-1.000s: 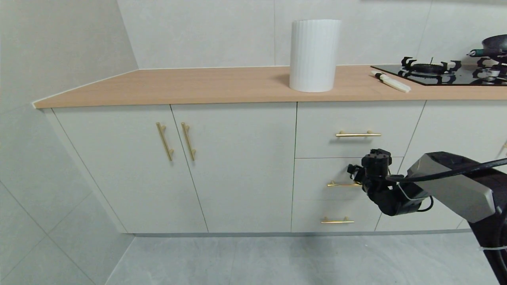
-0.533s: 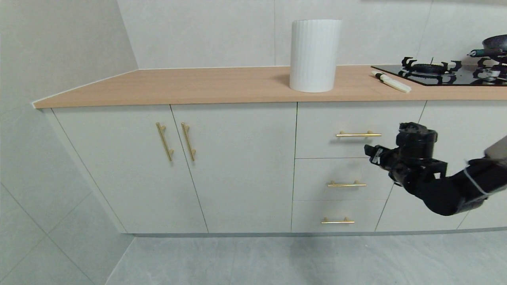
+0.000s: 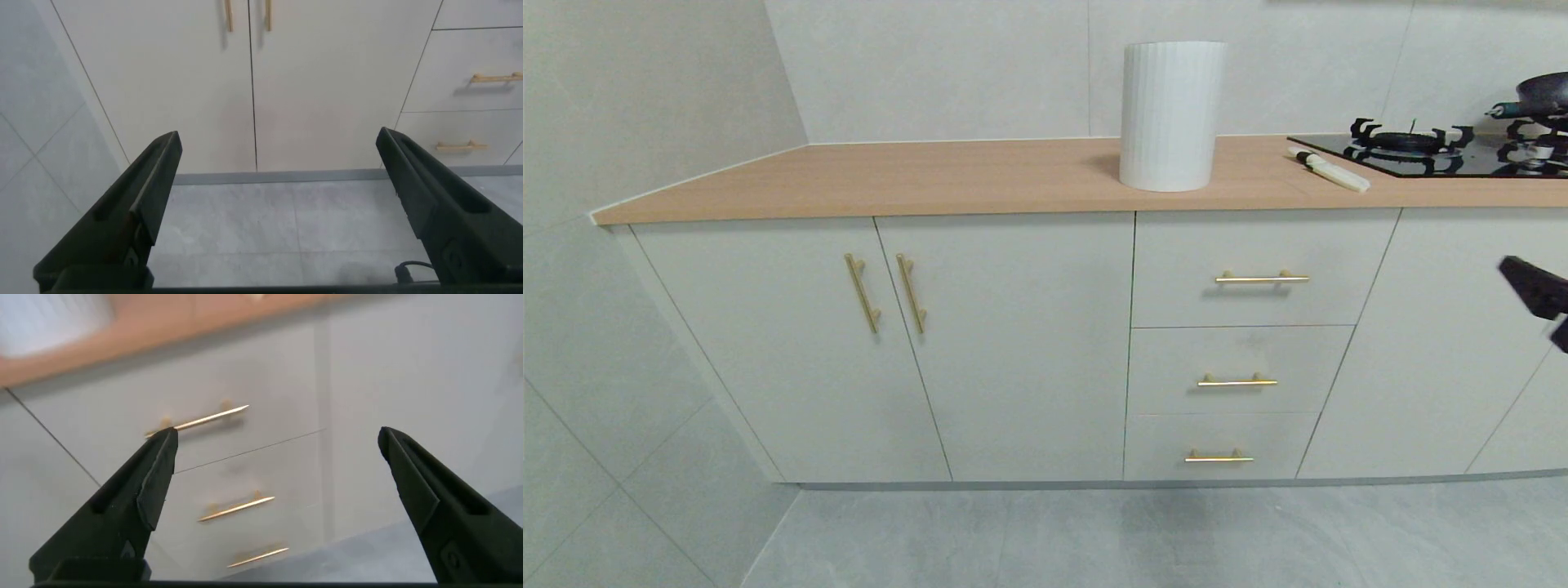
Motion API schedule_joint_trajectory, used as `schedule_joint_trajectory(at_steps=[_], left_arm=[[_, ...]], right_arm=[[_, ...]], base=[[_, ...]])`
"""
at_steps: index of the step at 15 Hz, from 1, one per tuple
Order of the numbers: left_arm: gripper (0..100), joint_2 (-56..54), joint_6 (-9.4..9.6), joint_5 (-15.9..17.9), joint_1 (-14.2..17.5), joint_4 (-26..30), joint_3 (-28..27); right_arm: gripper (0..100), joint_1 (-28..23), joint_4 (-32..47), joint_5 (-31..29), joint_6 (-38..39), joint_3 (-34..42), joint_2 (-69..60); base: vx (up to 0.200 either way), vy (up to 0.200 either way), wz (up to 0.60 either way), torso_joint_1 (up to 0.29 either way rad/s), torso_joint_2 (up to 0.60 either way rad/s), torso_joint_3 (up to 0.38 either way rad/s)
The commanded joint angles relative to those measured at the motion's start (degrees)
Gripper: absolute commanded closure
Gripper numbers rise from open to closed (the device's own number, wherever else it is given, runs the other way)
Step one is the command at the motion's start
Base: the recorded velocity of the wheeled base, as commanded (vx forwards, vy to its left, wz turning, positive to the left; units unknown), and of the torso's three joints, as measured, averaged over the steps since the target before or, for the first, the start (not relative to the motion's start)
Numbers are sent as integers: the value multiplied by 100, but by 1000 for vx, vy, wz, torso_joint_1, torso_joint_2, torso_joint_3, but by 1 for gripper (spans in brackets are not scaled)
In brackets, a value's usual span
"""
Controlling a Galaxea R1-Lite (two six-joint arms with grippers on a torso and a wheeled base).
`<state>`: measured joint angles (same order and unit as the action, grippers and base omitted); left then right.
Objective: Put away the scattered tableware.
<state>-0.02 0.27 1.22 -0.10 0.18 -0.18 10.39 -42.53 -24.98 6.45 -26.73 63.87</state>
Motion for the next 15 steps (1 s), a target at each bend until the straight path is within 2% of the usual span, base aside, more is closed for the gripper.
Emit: schedule_joint_trajectory(at_steps=[1, 2, 3, 7, 9, 13, 15], left_arm=[[0, 2, 0, 1, 1, -1, 1], [0, 2, 0, 1, 1, -1, 1], [0, 2, 0, 1, 1, -1, 1], [0, 2, 0, 1, 1, -1, 1], [0, 2, 0, 1, 1, -1, 1], [0, 2, 0, 1, 1, -1, 1], [0, 2, 0, 1, 1, -1, 1]], right_arm=[[0, -212, 1511, 19, -654, 546, -2880], [0, -221, 2759, 72, -715, 406, -3847], [0, -221, 3269, 63, -715, 353, -4277], [0, -590, 4491, 63, -1251, 353, -5789], [0, -872, 4552, 81, -1304, 371, -6000], [0, -1039, 4772, 195, -1243, 696, -6387], [0, -1039, 4763, 643, -1014, 1109, -6387]], base=[[0, 0, 0, 0, 0, 0], [0, 0, 0, 0, 0, 0], [0, 0, 0, 0, 0, 0], [0, 0, 0, 0, 0, 0], [0, 0, 0, 0, 0, 0], [0, 0, 0, 0, 0, 0], [0, 0, 0, 0, 0, 0]])
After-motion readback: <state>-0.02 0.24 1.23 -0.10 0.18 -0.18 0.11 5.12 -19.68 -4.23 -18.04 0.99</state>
